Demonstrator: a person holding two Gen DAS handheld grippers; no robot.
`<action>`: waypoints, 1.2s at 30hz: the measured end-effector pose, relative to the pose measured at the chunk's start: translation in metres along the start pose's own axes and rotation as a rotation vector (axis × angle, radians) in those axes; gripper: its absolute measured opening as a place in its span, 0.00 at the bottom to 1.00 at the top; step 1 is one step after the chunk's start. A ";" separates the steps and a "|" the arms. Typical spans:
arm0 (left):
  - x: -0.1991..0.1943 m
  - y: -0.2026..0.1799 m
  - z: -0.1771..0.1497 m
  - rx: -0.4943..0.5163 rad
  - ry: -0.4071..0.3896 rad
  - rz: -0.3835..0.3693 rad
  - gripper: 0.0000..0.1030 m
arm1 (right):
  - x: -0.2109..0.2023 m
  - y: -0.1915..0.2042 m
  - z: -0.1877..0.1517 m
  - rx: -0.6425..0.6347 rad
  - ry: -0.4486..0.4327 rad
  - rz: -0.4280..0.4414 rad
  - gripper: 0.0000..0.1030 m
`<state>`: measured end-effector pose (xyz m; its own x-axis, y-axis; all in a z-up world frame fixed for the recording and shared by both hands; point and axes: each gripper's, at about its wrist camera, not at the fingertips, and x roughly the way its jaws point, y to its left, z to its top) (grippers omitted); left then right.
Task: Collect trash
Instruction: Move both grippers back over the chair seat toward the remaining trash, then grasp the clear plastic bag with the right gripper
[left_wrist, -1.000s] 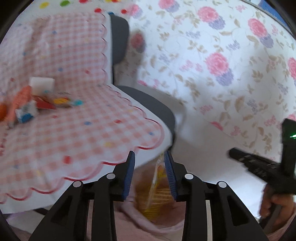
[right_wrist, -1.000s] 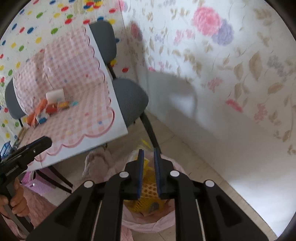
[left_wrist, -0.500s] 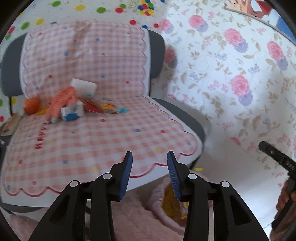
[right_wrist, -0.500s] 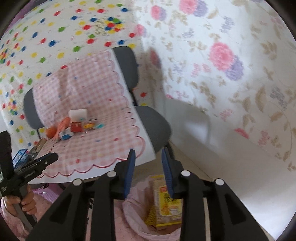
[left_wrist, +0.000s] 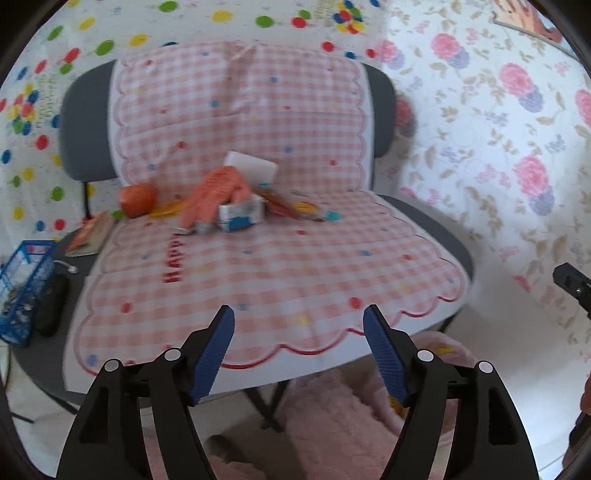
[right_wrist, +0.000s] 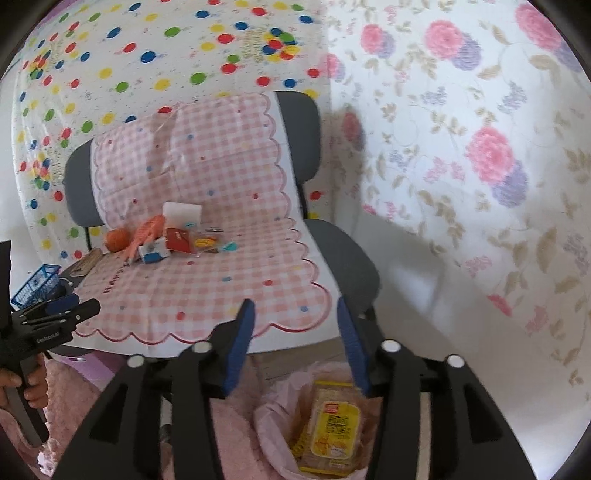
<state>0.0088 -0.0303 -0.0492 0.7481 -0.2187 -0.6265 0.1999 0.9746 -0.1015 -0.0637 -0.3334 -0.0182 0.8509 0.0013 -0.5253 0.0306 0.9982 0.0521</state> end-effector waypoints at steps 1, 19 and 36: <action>-0.001 0.009 0.001 -0.013 0.000 0.018 0.75 | 0.005 0.004 0.003 0.005 0.007 0.023 0.48; 0.011 0.106 0.025 -0.162 0.026 0.192 0.80 | 0.098 0.096 0.048 -0.144 0.055 0.197 0.64; 0.095 0.140 0.068 -0.187 0.066 0.210 0.80 | 0.287 0.164 0.079 -0.302 0.229 0.166 0.64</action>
<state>0.1508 0.0820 -0.0702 0.7170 -0.0138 -0.6969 -0.0792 0.9917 -0.1011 0.2276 -0.1743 -0.0931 0.6918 0.1431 -0.7078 -0.2815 0.9561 -0.0818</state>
